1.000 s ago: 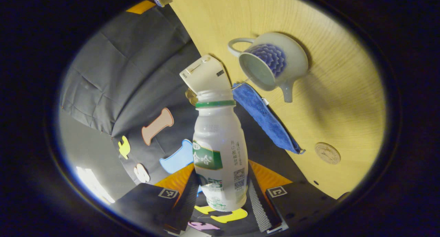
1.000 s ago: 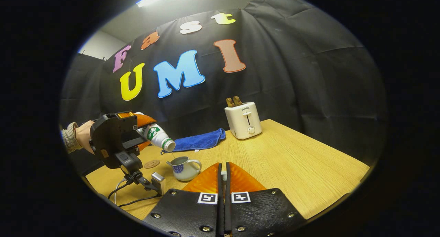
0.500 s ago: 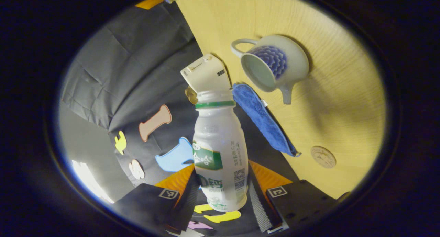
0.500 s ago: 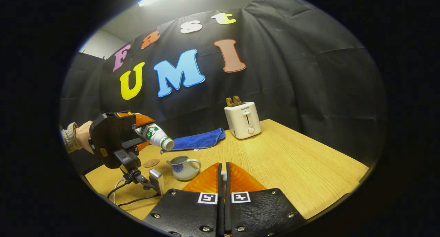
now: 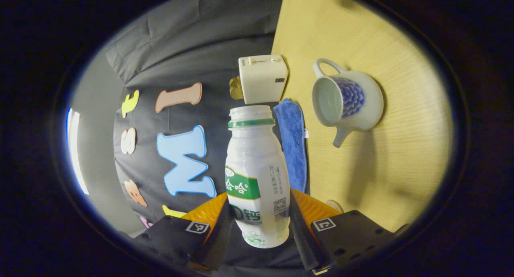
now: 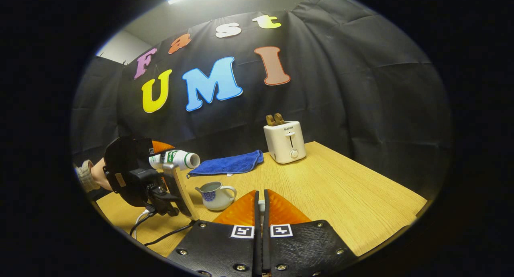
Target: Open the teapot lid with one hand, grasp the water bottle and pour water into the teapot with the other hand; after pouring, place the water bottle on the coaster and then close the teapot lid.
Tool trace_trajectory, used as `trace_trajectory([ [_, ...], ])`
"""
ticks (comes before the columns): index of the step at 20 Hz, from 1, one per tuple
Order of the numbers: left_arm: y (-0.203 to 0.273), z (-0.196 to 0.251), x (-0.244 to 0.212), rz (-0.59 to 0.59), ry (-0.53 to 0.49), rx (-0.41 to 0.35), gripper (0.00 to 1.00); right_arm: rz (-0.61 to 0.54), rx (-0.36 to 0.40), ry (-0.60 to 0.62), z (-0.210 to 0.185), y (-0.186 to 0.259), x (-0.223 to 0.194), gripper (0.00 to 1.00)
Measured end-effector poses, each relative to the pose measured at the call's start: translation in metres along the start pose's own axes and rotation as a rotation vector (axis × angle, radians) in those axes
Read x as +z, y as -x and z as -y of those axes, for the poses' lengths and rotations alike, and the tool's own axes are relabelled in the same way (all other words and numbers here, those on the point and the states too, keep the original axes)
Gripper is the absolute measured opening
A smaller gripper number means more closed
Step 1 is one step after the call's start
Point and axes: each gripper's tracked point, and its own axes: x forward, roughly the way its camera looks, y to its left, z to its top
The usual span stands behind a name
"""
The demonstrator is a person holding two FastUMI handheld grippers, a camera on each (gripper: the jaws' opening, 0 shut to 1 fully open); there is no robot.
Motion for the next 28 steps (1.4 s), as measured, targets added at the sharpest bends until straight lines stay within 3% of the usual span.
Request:
trace_trajectory([
  [2, -0.002, 0.002, -0.009, -0.018, 0.128, -0.024, 0.78, -0.003, 0.0, 0.013, -0.004, 0.001, 0.001, 0.0],
  [3, -0.003, 0.002, -0.011, -0.028, 0.183, -0.033, 0.71, -0.004, 0.001, 0.017, -0.006, 0.001, 0.002, 0.0],
  [4, -0.003, 0.005, -0.011, -0.03, 0.233, -0.042, 0.78, -0.005, 0.002, 0.022, -0.008, 0.0, 0.003, 0.0],
  [7, 0.01, 0.016, -0.019, -0.044, 0.384, -0.075, 0.78, -0.005, 0.006, 0.037, -0.016, 0.0, 0.006, 0.0],
  [8, 0.016, 0.019, -0.022, -0.052, 0.434, -0.081, 0.85, -0.006, 0.009, 0.043, -0.02, -0.001, 0.007, 0.0],
  [9, 0.019, 0.019, -0.027, -0.062, 0.489, -0.085, 0.85, -0.006, 0.013, 0.048, -0.024, -0.001, 0.008, 0.0],
  [10, 0.022, 0.023, -0.031, -0.071, 0.549, -0.091, 0.72, -0.008, 0.018, 0.053, -0.028, -0.001, 0.008, 0.0],
  [11, 0.025, 0.027, -0.037, -0.083, 0.606, -0.099, 0.85, -0.011, 0.023, 0.059, -0.033, -0.002, 0.008, 0.0],
  [12, 0.028, 0.031, -0.042, -0.1, 0.653, -0.104, 0.78, -0.014, 0.027, 0.064, -0.037, -0.003, 0.008, 0.0],
  [16, 0.04, 0.036, -0.06, -0.136, 0.844, -0.118, 0.72, -0.022, 0.049, 0.08, -0.057, -0.01, 0.011, 0.0],
  [17, 0.048, 0.037, -0.064, -0.14, 0.883, -0.122, 0.72, -0.022, 0.058, 0.082, -0.063, -0.012, 0.011, 0.0],
  [18, 0.052, 0.039, -0.068, -0.144, 0.916, -0.124, 0.85, -0.024, 0.068, 0.087, -0.069, -0.015, 0.011, 0.0],
  [19, 0.055, 0.039, -0.071, -0.146, 0.95, -0.125, 0.78, -0.026, 0.076, 0.094, -0.075, -0.018, 0.012, 0.0],
  [20, 0.059, 0.04, -0.074, -0.147, 0.988, -0.123, 0.78, -0.026, 0.083, 0.1, -0.081, -0.023, 0.012, 0.0],
  [21, 0.063, 0.038, -0.078, -0.148, 1.03, -0.115, 0.72, -0.026, 0.091, 0.102, -0.088, -0.027, 0.013, 0.0],
  [25, 0.086, 0.033, -0.092, -0.155, 1.205, -0.065, 0.78, -0.026, 0.118, 0.11, -0.113, -0.047, 0.017, 0.0],
  [26, 0.089, 0.031, -0.097, -0.158, 1.239, -0.052, 0.85, -0.025, 0.121, 0.115, -0.118, -0.052, 0.017, 0.0],
  [28, 0.098, 0.024, -0.109, -0.156, 1.295, -0.024, 0.84, -0.028, 0.13, 0.111, -0.127, -0.063, 0.017, 0.0],
])
